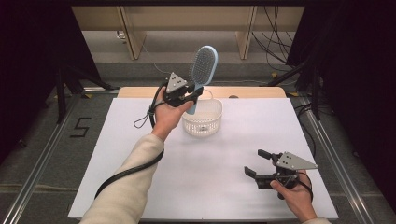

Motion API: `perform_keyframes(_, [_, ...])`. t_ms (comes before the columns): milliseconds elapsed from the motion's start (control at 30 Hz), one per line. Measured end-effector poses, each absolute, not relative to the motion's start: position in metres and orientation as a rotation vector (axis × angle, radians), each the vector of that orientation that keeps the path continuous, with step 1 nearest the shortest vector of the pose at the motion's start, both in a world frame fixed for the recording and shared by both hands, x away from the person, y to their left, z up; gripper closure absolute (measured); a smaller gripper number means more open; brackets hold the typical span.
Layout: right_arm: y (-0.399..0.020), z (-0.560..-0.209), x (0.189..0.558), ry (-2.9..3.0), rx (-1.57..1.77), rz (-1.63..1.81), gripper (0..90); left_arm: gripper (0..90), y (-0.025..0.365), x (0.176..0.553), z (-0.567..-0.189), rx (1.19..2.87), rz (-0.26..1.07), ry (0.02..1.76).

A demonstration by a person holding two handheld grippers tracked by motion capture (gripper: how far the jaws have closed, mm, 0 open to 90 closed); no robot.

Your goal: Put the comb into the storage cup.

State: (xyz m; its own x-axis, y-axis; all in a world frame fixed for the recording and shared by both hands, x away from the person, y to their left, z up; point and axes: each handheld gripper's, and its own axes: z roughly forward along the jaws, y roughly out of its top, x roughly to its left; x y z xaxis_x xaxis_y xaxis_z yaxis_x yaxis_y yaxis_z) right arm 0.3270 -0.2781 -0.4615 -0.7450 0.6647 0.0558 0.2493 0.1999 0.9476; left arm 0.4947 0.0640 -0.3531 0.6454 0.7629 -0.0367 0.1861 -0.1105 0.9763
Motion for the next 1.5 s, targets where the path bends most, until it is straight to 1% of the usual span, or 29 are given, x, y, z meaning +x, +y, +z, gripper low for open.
perform_keyframes(1033, [-0.277,-0.461,0.326,2.118,0.856,1.56,15.5,69.7,0.061,0.499,-0.358,1.647,0.597,0.778])
perform_keyframes(1500, [-0.278,-0.461,0.327,2.115,0.854,1.563,15.5,69.7,0.059,0.502,-0.364,1.648,0.579,0.782])
